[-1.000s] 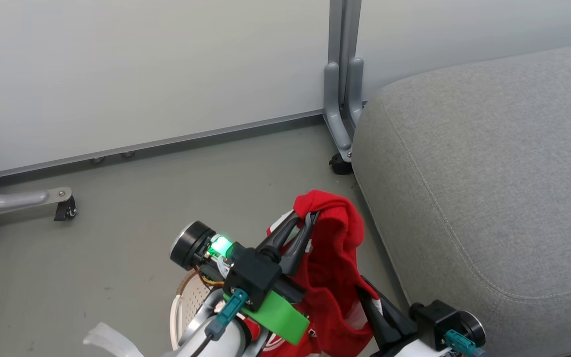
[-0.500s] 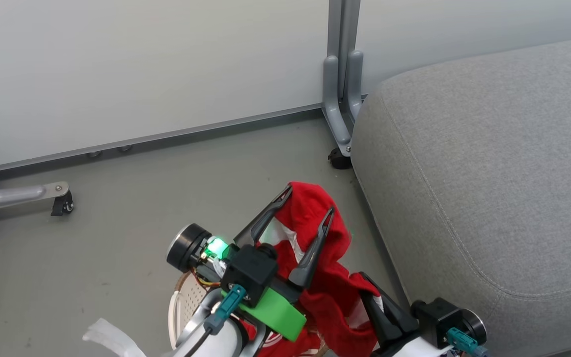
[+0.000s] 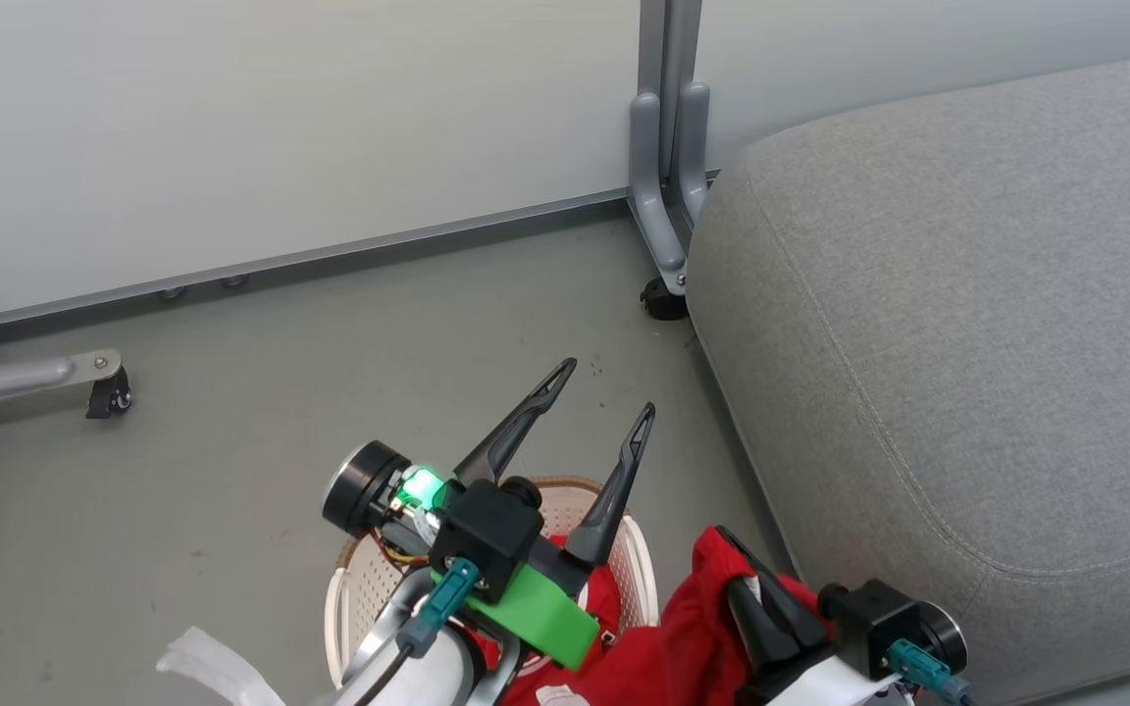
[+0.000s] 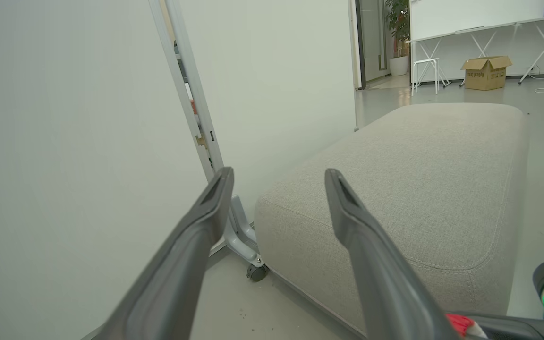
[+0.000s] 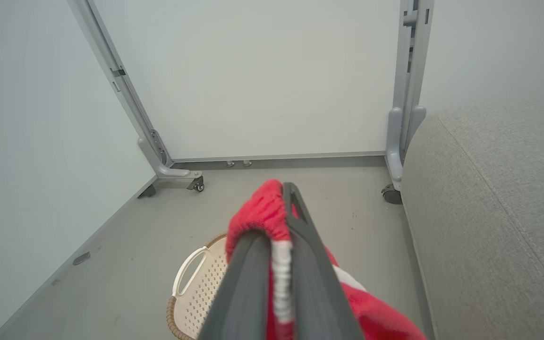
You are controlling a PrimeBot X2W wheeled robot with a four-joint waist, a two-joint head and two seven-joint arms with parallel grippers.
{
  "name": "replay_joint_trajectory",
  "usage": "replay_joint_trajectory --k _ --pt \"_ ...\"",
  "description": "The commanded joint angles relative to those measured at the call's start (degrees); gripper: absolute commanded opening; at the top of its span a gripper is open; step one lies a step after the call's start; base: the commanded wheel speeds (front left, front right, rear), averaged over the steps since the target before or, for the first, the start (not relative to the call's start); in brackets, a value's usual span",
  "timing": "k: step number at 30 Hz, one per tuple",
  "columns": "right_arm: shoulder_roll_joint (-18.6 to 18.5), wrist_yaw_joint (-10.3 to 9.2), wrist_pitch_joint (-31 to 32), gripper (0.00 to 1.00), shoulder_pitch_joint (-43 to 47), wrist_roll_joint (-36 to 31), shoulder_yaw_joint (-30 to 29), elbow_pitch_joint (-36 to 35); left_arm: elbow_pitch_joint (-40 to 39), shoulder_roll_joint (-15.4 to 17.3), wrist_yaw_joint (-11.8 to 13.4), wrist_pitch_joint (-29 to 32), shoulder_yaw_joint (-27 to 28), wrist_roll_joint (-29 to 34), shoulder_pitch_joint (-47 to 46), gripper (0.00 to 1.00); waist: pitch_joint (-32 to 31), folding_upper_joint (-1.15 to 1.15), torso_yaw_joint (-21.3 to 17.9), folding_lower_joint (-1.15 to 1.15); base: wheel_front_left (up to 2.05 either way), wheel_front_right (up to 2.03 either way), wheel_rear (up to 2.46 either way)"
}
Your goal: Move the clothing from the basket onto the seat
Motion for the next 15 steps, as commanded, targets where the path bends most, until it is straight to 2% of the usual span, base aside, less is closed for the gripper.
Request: replay_joint_trajectory --k 1,15 --pt "-0.2 -0.01 -0.2 0.0 -0.6 0.0 -0.1 -0.3 -0.1 0.3 0.3 -0.2 0.0 -0.2 -0.6 1.0 0.2 0.0 -0.2 0.0 0.0 0.0 0.0" --pt "-0.2 -0.01 -0.2 0.0 -1.5 0.9 -1.1 -2.3 1.4 1.7 0.6 -0.7 0.4 -1.1 -0.4 1.0 2.3 0.0 -3.8 0.0 0.0 0.0 0.0"
